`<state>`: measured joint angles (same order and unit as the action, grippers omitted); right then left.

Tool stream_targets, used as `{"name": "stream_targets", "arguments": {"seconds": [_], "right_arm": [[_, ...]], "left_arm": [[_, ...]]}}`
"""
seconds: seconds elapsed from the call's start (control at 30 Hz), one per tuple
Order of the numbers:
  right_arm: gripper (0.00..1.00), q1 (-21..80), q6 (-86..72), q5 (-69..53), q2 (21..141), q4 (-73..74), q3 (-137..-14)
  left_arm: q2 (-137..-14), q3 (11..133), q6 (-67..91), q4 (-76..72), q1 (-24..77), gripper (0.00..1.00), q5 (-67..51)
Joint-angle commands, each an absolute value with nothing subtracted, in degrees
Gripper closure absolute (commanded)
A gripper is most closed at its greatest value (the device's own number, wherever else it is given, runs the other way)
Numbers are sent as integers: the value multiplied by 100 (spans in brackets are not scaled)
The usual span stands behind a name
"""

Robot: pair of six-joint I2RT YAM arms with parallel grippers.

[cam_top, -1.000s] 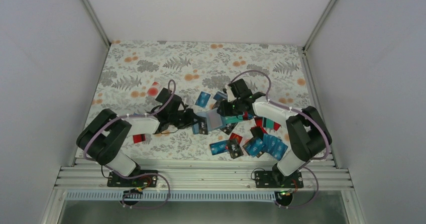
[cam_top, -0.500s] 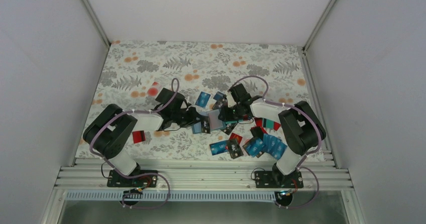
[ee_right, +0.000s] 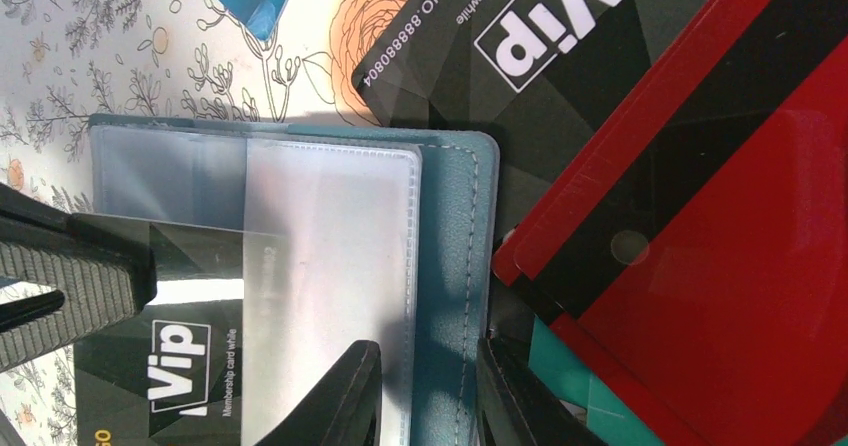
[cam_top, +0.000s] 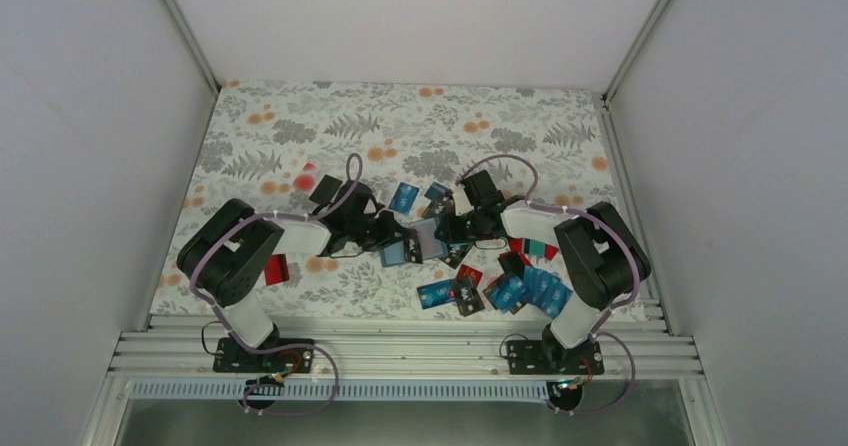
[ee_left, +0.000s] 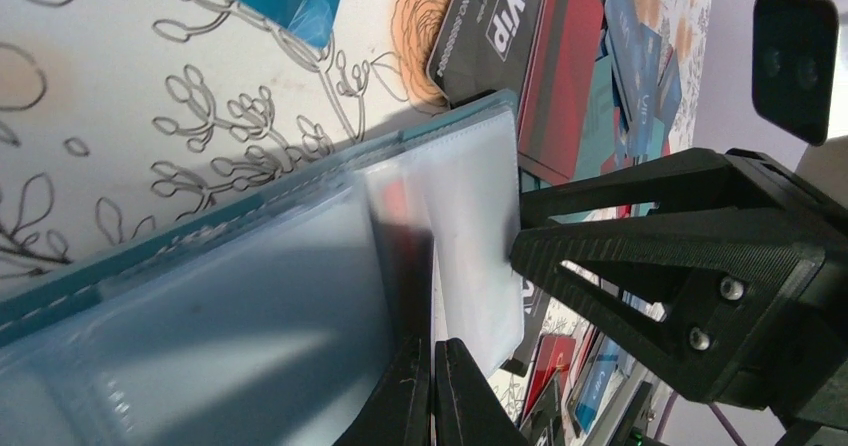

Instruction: Put the credit cards into the card holder

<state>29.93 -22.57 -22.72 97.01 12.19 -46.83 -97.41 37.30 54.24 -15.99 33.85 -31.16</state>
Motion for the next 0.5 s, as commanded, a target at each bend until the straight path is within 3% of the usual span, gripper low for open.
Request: {"name": "stream_targets", "arguments": {"seconds": [0.0,0.47], "right_arm": [[74,2997,-2180,-2220,9799,1385,-4454],[75,2990,-2227,-2304,9715,1371,-4301]], "left_arm": [[-9922,3946,5294,-1646,3355,98,-3129],[-10110,3900,5480,-2034,3331,98,-3078]]}}
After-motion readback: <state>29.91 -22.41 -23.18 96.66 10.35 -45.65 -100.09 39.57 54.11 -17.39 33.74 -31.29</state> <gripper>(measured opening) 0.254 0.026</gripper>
